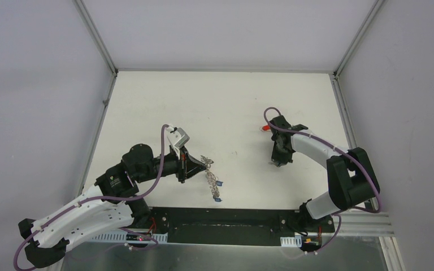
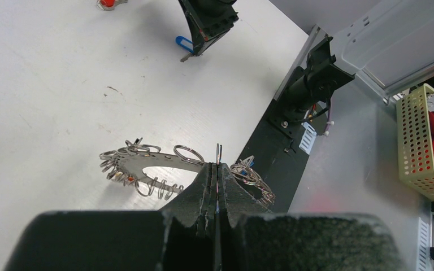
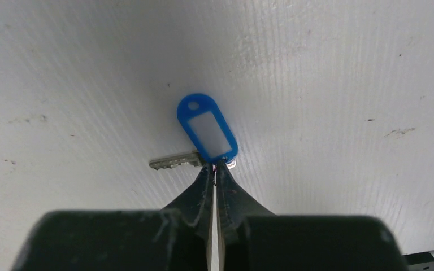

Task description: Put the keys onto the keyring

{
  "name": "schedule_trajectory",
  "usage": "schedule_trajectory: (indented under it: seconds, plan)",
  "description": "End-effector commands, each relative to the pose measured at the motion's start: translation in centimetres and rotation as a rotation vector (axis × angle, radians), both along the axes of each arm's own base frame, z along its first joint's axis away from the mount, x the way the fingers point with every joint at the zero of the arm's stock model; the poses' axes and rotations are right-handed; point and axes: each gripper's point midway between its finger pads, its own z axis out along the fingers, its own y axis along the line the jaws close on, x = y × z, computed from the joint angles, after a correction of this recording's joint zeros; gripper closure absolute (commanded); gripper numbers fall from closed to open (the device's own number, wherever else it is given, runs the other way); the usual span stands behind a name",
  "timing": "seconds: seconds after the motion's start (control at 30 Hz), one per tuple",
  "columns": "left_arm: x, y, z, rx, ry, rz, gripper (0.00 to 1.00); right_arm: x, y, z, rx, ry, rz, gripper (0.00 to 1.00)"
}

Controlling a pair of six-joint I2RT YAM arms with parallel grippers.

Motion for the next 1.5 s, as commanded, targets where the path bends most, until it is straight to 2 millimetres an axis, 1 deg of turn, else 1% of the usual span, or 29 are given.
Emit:
schedule_trajectory:
  seconds: [0.0, 0.13, 0.23, 0.33, 0.4, 0.53, 0.63, 0.7, 0.77, 0.9, 0.97, 1.03, 1.27, 1.33, 1.47]
  plan:
    - [0.2, -0.1, 2.7, -0.089, -0.048, 0.01, 1.0, 0.8, 0.0, 1.4, 0.007, -0.041, 0.028, 1.0]
    - [0.3, 0.0, 2.7, -0.084, -0.052, 0.015, 1.0, 1.1, -0.2, 3.3, 0.0, -0.078, 0.065, 1.0]
    - [0.3, 0.1, 2.8, -0.078, -0.056, 0.016, 1.0, 1.4, 0.1, 5.0, 0.02, -0.11, 0.11, 1.0]
    - [0.2, 0.2, 2.8, -0.072, -0.058, 0.012, 1.0, 1.8, 1.4, 7.2, 0.092, -0.153, 0.191, 1.0]
    - [0.1, 0.2, 2.8, -0.067, -0.062, 0.009, 1.0, 2.0, 2.5, 8.9, 0.156, -0.197, 0.239, 1.0]
    - [0.1, 0.3, 2.9, -0.065, -0.069, 0.008, 1.0, 2.5, 4.5, 13.0, 0.286, -0.352, 0.32, 1.0]
    - [0.0, 0.4, 3.0, -0.063, -0.079, 0.005, 1.0, 2.4, 5.3, 15.9, 0.354, -0.5, 0.384, 1.0]
    - [0.0, 0.4, 3.1, -0.062, -0.085, 0.004, 1.0, 2.2, 5.4, 17.3, 0.376, -0.6, 0.427, 1.0]
    - [0.0, 0.4, 3.1, -0.057, -0.091, 0.0, 1.0, 1.8, 5.0, 18.7, 0.373, -0.695, 0.45, 1.0]
    - [0.0, 0.3, 2.9, -0.051, -0.087, -0.005, 1.0, 1.1, 4.1, 19.5, 0.352, -0.753, 0.458, 1.0]
    - [-0.1, 0.2, 2.8, -0.047, -0.084, -0.012, 1.0, 0.6, 4.4, 19.7, 0.371, -0.749, 0.479, 1.0]
    - [-0.1, 0.1, 2.7, -0.044, -0.084, -0.019, 1.0, 0.1, 5.3, 19.9, 0.415, -0.742, 0.53, 1.0]
    - [-0.1, -0.1, 2.6, -0.033, -0.096, -0.029, 1.0, -0.1, 8.2, 20.0, 0.569, -0.667, 0.552, 1.0]
    - [-0.2, -0.1, 2.6, -0.03, -0.106, -0.036, 1.0, -0.4, 9.3, 20.1, 0.633, -0.639, 0.581, 1.0]
    - [-0.4, -0.1, 2.9, -0.029, -0.138, -0.058, 1.0, -1.7, 12.3, 21.1, 0.817, -0.579, 0.675, 1.0]
